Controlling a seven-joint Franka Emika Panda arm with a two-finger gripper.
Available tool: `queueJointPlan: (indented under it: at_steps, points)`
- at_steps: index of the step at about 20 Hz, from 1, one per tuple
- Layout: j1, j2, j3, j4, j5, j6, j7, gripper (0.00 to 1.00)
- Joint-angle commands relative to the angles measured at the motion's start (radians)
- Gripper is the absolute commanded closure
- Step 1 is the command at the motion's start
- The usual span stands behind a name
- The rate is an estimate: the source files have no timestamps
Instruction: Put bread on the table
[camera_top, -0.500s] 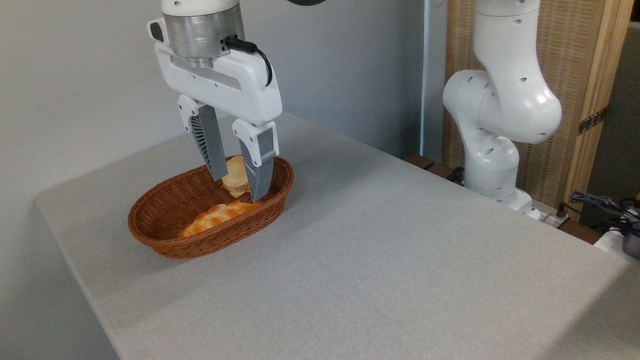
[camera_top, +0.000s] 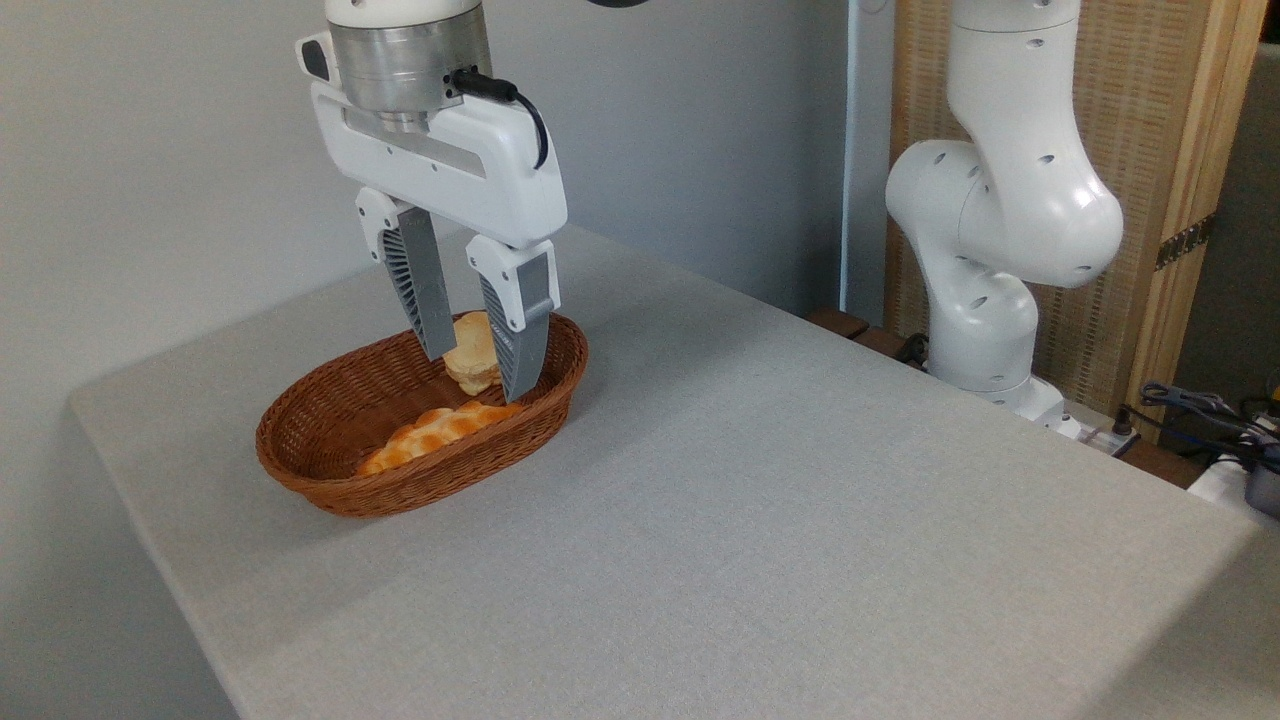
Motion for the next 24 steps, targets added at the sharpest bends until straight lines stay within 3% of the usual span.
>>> queueJointPlan:
  at_steps: [1, 6, 15, 20, 22, 24]
  points:
    - [-0.006, -0.018, 0.012, -0.013, -0.02, -0.012, 0.013, 0.0]
    - [-0.006, -0.015, -0.008, -0.011, -0.02, -0.003, 0.01, 0.0]
    - [-0.005, 0.022, -0.226, -0.036, -0.023, 0.066, -0.1, 0.0]
    - [-0.014, 0.083, -0.319, -0.186, -0.003, 0.352, -0.271, 0.0]
    - [-0.014, 0.093, -0.33, -0.223, 0.009, 0.382, -0.268, 0.0]
    - [-0.014, 0.12, -0.332, -0.234, 0.054, 0.388, -0.272, 0.0]
